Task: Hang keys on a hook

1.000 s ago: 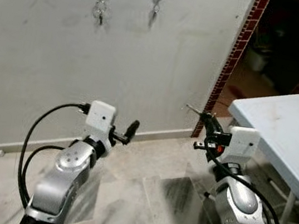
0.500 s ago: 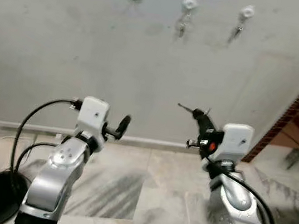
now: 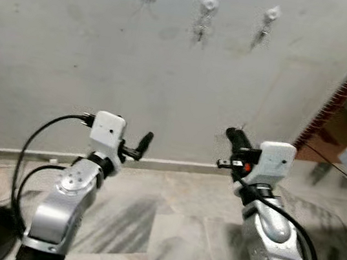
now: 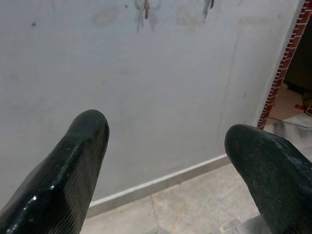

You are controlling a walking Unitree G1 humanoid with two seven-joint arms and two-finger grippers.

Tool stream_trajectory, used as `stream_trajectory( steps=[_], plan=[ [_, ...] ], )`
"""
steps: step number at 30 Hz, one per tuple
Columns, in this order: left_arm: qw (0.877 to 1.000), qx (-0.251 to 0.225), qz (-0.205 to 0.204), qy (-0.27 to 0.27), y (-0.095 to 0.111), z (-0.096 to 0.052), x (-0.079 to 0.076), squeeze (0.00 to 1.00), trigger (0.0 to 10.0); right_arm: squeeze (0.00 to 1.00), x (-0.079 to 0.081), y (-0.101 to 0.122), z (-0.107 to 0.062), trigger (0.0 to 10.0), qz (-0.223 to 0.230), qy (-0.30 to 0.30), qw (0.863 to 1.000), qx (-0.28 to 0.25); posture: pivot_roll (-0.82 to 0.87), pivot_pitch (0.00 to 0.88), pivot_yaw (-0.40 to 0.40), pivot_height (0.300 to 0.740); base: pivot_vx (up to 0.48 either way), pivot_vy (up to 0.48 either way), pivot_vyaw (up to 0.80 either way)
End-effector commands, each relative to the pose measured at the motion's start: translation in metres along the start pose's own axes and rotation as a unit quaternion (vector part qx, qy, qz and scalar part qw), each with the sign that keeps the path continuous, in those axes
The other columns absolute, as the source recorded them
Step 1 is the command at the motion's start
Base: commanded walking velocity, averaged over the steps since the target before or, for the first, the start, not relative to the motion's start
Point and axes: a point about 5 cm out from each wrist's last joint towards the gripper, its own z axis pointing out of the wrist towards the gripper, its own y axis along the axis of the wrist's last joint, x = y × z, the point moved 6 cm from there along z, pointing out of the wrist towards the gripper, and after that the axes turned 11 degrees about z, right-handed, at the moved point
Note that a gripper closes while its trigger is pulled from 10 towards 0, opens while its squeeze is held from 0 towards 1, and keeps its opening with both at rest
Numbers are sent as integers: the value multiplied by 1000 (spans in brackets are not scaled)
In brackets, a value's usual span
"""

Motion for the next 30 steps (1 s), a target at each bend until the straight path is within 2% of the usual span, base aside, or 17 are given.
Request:
stream_trajectory(
  steps=[1, 19, 30],
  plan=[
    [1000, -5, -4, -8, 3, 1, -4, 0, 10000, 0, -3, 4, 1, 10000, -4, -3, 1000, -6, 150, 0, -42, 740, 259, 0, 0],
    [1000, -4, -7, -8, 2, -1, -4, 0, 10000, 0, 1, 1, 2, 10000, -2, 4, 1000, -5, 151, 0, -43, 740, 261, 0, 0],
    [1000, -5, -12, -9, 2, -2, -6, 0, 10000, 0, 2, 1, 3, 10000, -1, 7, 1000, -3, 158, 0, -51, 740, 0, 437, 0]
  ],
)
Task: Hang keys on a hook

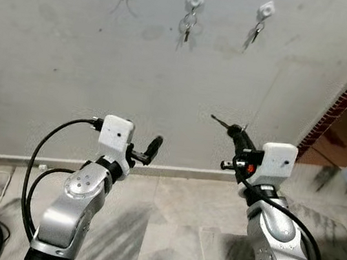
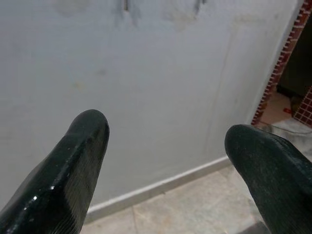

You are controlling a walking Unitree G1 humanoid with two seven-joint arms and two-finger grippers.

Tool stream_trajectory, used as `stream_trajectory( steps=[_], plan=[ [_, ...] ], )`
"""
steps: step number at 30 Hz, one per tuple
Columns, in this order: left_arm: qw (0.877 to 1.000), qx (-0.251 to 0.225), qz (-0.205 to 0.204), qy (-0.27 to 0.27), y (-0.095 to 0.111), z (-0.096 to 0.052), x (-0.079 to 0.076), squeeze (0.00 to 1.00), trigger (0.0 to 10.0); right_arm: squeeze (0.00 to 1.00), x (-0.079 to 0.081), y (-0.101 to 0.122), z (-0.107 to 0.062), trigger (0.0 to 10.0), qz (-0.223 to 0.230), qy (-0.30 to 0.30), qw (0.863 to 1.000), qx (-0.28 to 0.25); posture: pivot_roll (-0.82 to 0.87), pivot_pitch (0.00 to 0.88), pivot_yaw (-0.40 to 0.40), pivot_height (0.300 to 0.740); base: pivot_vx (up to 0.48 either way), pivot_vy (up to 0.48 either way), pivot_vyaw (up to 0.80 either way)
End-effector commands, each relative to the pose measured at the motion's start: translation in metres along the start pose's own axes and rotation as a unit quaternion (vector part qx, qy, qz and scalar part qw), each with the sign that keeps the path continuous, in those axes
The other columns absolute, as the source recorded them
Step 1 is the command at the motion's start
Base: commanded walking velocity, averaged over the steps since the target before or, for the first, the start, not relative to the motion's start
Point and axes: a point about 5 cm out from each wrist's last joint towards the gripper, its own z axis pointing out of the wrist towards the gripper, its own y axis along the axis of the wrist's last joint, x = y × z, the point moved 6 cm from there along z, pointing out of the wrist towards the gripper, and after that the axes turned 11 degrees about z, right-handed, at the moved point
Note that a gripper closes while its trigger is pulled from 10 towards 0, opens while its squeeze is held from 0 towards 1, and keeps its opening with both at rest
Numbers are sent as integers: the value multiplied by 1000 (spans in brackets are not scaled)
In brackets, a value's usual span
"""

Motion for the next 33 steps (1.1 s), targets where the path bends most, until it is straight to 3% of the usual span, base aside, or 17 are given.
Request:
stream_trajectory(
  steps=[1, 10, 20, 33],
  plan=[
    [1000, -4, 4, 11, 2, -2, 9, 0, 10000, 0, 10, 5, 2, 10000, 2, 17, 1000, -9, 158, 0, -51, 740, 0, 450, 0],
    [1000, -8, 6, 12, 4, -2, 9, 0, 10000, 0, 10, 5, 2, 10000, 3, 16, 1000, -10, 157, 0, -51, 740, 33, 432, 0],
    [1000, -20, -1, 8, 9, -2, 8, 0, 10000, 0, 10, 5, 2, 10000, 3, 17, 1000, -10, 160, 0, -52, 740, 28, 0, 0],
    [1000, -20, -4, 5, 8, -3, 5, 0, 10000, 0, 10, 4, 2, 10000, 1, 21, 1000, -7, 157, 0, -61, 740, 352, 0, 0]
  ],
)
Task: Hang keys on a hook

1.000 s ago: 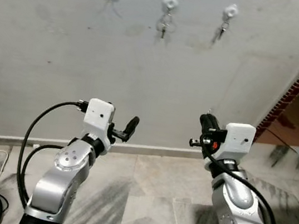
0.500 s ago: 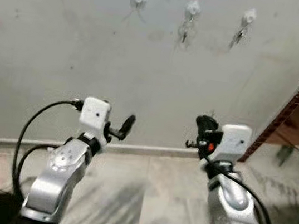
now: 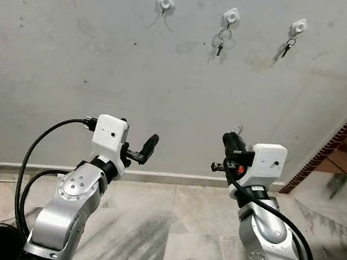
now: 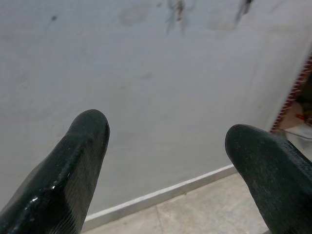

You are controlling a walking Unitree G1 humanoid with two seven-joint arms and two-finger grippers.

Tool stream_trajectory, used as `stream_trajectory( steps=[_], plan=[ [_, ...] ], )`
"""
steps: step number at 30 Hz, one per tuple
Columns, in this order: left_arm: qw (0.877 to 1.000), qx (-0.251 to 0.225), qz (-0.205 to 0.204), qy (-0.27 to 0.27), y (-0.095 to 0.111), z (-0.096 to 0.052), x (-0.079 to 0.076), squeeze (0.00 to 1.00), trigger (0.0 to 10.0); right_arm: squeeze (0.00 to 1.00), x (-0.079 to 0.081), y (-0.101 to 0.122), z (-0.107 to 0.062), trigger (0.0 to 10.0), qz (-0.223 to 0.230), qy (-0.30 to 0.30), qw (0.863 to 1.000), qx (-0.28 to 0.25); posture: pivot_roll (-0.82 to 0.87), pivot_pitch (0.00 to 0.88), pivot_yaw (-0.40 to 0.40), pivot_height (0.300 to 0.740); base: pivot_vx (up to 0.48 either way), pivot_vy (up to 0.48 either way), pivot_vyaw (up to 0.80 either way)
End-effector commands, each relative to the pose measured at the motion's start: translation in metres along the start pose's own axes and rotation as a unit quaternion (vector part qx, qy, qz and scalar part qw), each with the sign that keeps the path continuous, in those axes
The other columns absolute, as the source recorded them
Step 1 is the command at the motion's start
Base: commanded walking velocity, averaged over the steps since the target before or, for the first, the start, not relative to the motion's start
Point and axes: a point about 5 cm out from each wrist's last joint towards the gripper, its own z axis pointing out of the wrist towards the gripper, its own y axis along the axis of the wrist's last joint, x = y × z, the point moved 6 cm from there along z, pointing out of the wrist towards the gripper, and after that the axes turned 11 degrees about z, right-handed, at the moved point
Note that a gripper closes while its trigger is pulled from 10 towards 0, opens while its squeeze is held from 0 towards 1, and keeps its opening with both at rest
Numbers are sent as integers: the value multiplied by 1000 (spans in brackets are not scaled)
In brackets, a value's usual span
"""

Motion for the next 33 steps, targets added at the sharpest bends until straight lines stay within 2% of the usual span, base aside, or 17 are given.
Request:
stream_trajectory(
  steps=[1, 19, 29, 33],
  plan=[
    [1000, -5, 4, 2, 3, 0, 1, 0, 10000, 0, 4, 4, 1, 10000, 1, 9, 1000, -6, 157, 0, -61, 740, 360, 0, 0],
    [1000, -4, 3, 0, 2, 0, -1, 0, 10000, 0, 6, 1, 3, 10000, -3, 18, 1000, -1, 164, 0, -65, 740, 371, 0, 0],
    [1000, -3, 1, 1, 1, -1, -1, 0, 10000, 0, 7, 1, 3, 10000, -2, 20, 1000, 0, 167, 0, -68, 740, 366, 306, 0],
    [1000, -2, -3, 1, 1, -1, -1, 0, 10000, 0, 7, 0, 3, 10000, -2, 20, 1000, 0, 166, 0, -68, 740, 68, 428, 0]
  ],
)
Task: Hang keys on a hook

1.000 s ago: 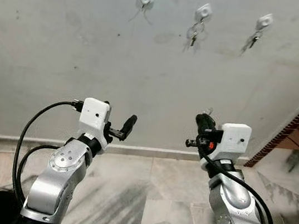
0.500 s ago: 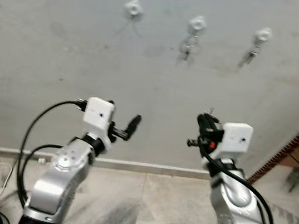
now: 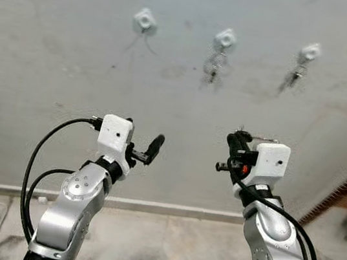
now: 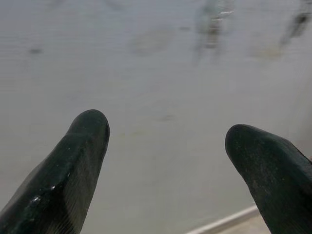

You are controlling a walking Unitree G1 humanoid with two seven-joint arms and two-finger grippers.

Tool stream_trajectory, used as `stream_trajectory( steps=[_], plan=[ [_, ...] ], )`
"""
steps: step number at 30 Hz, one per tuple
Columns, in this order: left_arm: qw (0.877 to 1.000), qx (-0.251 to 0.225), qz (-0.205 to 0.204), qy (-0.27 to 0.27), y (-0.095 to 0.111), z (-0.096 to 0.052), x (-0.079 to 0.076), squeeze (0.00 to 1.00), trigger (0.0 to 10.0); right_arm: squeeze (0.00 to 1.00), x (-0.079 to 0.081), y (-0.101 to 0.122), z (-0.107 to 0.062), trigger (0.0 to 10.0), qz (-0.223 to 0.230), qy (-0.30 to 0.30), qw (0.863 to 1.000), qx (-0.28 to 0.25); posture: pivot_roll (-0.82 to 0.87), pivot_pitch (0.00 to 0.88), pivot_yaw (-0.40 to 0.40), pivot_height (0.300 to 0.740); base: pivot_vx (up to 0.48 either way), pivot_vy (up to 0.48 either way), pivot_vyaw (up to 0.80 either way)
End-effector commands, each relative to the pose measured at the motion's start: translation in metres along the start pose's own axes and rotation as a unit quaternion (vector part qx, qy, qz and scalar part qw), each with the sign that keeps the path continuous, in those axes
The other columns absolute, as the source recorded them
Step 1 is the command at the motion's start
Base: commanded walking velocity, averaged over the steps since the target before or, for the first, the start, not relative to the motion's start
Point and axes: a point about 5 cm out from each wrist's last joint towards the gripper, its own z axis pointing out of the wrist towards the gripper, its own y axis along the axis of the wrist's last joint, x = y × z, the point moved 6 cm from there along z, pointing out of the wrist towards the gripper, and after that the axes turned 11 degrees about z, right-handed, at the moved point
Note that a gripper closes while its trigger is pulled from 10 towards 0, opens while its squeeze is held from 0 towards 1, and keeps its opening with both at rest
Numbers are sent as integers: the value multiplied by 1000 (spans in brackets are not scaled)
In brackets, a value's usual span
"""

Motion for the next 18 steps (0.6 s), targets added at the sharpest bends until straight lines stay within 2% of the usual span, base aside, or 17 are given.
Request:
stream_trajectory(
  steps=[1, 9, 18],
  plan=[
    [1000, 2, -1, 8, 1, -1, 4, 0, 10000, 0, 7, 7, 2, 10000, 1, 13, 1000, -11, 166, 0, -68, 740, 0, 469, 0],
    [1000, 4, 5, 8, 1, -1, 4, 0, 10000, 0, 7, 7, 2, 10000, 2, 11, 1000, -11, 165, 0, -66, 740, 0, 469, 0],
    [1000, 9, 8, 9, -1, 0, 5, 0, 10000, 0, 6, 7, 3, 10000, 3, 9, 1000, -13, 169, 0, -64, 740, 269, 385, 0]
  ],
)
